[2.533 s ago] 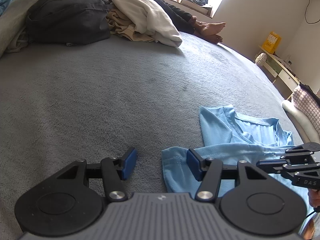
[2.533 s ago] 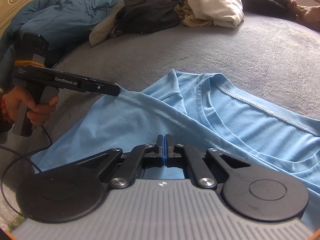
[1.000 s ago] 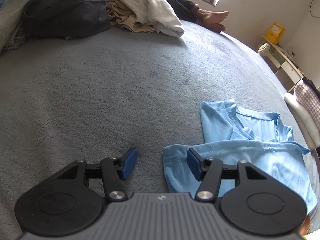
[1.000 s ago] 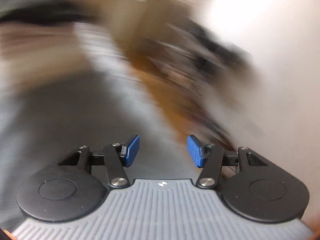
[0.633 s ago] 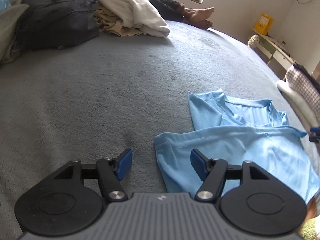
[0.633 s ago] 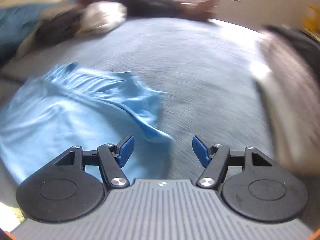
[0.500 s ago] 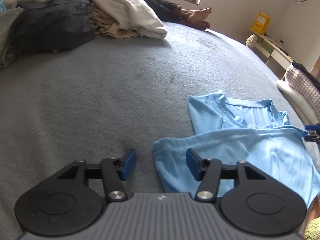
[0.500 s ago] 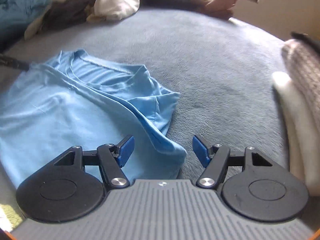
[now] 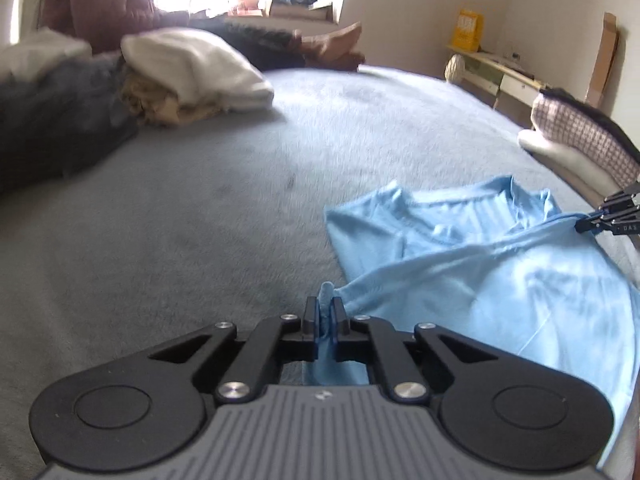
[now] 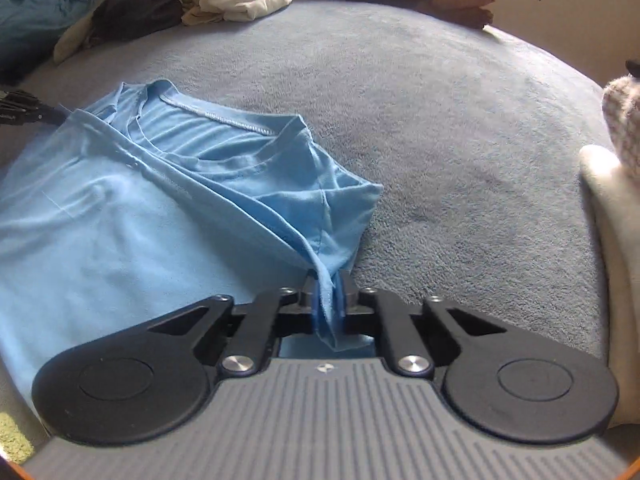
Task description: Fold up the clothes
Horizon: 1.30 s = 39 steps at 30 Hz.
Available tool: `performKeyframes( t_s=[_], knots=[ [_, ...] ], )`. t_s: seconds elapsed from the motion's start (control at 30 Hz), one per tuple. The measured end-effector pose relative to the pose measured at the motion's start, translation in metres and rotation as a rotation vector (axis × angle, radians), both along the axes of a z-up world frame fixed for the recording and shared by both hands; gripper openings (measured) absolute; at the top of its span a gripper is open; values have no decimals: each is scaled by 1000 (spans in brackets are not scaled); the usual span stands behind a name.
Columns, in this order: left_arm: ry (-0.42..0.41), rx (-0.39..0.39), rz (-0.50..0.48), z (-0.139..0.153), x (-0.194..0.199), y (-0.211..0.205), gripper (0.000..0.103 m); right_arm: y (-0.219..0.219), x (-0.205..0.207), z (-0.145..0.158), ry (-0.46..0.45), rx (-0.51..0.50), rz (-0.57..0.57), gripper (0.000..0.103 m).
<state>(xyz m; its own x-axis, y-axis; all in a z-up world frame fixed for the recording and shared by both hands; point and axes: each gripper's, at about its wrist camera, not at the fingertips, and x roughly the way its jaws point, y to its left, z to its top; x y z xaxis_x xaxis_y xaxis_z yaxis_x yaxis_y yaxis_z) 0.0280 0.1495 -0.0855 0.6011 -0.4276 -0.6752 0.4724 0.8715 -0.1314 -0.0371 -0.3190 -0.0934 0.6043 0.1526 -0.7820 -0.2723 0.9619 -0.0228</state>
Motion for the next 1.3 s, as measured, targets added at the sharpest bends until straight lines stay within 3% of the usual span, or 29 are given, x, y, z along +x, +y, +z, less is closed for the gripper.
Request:
performKeyframes(
  t_s=[0.13,0.27,0.43,0.6,1.07,1.13,1.3],
  knots=[
    [-44,-22,51,25,2,5,5,-4,-4,20,-58,46,-32,2],
    [-129,14,52,49,19,-1,5,-6,2,46,-118,57,-50,2],
    [-151,28,90,47,54,-13,5,-19,36,61,-169,79,-101,2],
    [-91,62,106,21,77,-23,5,-20,66,40,-130,56,-114,2],
    [-1,61,107,-9,97,-21,6,-28,84,2,-36,91,-162,2],
    [37,56,122,-12,101,-19,16,-32,88,-5,-12,118,-186,4],
    [44,40,194,-3,95,1,42,-57,81,-6,-9,242,-301,39]
  ],
)
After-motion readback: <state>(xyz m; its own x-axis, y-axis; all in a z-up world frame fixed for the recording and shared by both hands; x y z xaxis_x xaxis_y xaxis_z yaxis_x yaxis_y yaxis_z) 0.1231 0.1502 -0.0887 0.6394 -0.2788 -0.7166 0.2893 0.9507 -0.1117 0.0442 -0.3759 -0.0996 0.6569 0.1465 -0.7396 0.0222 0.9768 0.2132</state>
